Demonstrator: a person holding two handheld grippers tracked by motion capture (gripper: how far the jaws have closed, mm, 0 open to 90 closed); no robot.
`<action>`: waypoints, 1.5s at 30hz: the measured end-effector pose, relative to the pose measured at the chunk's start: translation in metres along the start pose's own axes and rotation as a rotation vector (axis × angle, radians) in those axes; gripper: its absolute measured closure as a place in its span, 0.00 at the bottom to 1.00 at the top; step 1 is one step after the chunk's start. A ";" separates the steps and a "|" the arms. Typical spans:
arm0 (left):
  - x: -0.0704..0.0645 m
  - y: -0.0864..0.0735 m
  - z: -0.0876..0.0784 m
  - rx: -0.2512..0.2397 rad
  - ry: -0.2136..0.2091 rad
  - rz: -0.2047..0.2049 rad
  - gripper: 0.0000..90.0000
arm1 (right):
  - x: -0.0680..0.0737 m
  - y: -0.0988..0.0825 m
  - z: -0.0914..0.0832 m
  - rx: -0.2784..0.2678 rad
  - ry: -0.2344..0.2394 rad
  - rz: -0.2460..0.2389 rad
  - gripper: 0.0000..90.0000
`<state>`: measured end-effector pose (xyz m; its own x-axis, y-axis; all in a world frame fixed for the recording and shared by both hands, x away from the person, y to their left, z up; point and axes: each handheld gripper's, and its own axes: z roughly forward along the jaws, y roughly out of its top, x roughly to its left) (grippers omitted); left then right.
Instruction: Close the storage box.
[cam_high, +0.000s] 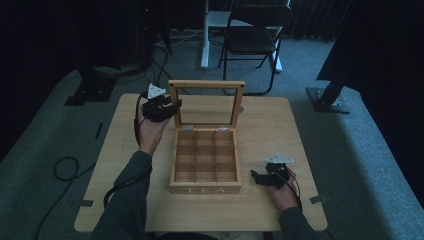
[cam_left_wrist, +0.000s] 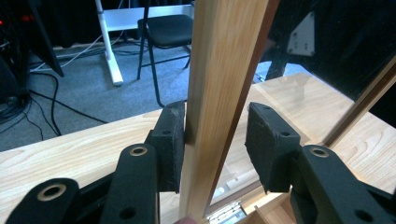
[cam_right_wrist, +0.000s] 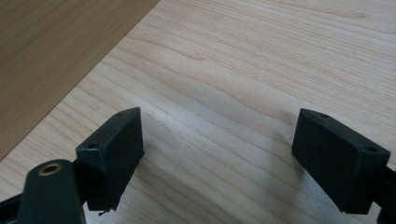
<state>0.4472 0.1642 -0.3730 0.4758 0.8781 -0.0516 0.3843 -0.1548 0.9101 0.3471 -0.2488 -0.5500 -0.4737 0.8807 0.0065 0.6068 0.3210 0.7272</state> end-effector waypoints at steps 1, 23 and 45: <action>0.000 0.000 -0.002 -0.001 0.000 -0.001 0.65 | 0.000 0.000 0.000 0.000 0.000 -0.001 0.18; -0.019 0.019 -0.039 -0.091 0.048 0.014 0.69 | 0.000 0.000 0.000 -0.001 0.000 -0.002 0.18; -0.026 0.011 -0.054 -0.071 0.031 -0.080 0.69 | 0.000 0.000 0.000 -0.001 0.000 -0.002 0.18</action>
<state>0.3961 0.1644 -0.3391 0.4210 0.9000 -0.1133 0.3624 -0.0524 0.9306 0.3475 -0.2485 -0.5500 -0.4745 0.8802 0.0053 0.6053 0.3219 0.7280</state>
